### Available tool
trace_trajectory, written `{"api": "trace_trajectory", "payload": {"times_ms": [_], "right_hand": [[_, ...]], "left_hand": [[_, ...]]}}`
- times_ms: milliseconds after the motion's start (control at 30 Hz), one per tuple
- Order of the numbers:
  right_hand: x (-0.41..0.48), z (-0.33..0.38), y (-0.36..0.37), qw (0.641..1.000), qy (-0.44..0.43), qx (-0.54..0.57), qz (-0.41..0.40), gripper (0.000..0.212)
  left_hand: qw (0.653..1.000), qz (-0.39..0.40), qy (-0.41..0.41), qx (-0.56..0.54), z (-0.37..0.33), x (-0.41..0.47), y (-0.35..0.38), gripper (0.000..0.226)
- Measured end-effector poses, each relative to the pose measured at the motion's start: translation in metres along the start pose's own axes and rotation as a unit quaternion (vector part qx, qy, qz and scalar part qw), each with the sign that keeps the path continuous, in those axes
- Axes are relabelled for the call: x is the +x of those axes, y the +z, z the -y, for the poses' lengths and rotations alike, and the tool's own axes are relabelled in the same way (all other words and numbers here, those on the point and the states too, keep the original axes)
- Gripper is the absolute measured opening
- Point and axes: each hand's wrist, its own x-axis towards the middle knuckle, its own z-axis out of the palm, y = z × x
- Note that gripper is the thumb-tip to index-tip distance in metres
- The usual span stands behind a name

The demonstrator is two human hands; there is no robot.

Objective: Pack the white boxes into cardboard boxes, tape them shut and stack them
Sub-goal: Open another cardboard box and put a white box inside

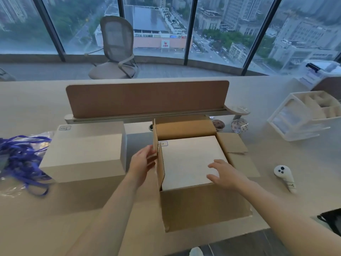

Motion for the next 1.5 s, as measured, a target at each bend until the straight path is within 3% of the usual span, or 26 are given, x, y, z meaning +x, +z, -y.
{"api": "trace_trajectory", "payload": {"times_ms": [100, 233, 367, 533, 667, 900, 1033, 1133, 1300, 1500], "right_hand": [[-0.006, -0.010, -0.004, 1.000, 0.015, 0.014, -0.017, 0.057], [-0.004, -0.032, -0.015, 0.997, 0.048, 0.051, -0.014, 0.056], [0.012, -0.058, -0.035, 0.997, 0.064, 0.013, -0.039, 0.060], [0.044, -0.093, -0.053, 0.983, 0.119, 0.110, -0.089, 0.074], [0.070, -0.124, -0.060, 0.973, 0.155, 0.135, -0.104, 0.081], [0.096, -0.152, -0.061, 0.960, 0.167, 0.223, -0.024, 0.082], [0.099, -0.146, -0.090, 0.972, 0.139, 0.134, -0.130, 0.059], [0.096, -0.119, -0.112, 0.973, 0.052, 0.134, -0.180, 0.047], [0.090, -0.062, -0.094, 0.961, -0.101, 0.243, -0.082, 0.040], [0.088, -0.038, -0.044, 0.979, -0.113, 0.171, 0.001, 0.039]], "left_hand": [[0.975, -0.004, 0.047, 0.216, 0.021, 0.006, 0.016, 0.031], [0.898, -0.008, 0.077, 0.433, 0.029, 0.013, 0.023, 0.039], [0.850, -0.012, 0.132, 0.509, 0.031, 0.011, 0.028, 0.032], [0.795, -0.025, 0.194, 0.574, 0.044, 0.007, 0.024, 0.031], [0.724, -0.039, 0.161, 0.669, 0.053, -0.005, 0.028, 0.047], [0.744, -0.023, 0.059, 0.665, 0.049, -0.022, 0.040, 0.071], [0.710, -0.016, 0.044, 0.703, 0.042, -0.027, 0.044, 0.084], [0.708, -0.024, 0.034, 0.704, 0.040, -0.026, 0.047, 0.084], [0.704, -0.023, 0.020, 0.709, 0.041, -0.028, 0.048, 0.082], [0.710, -0.016, 0.019, 0.704, 0.042, -0.031, 0.047, 0.081]]}}
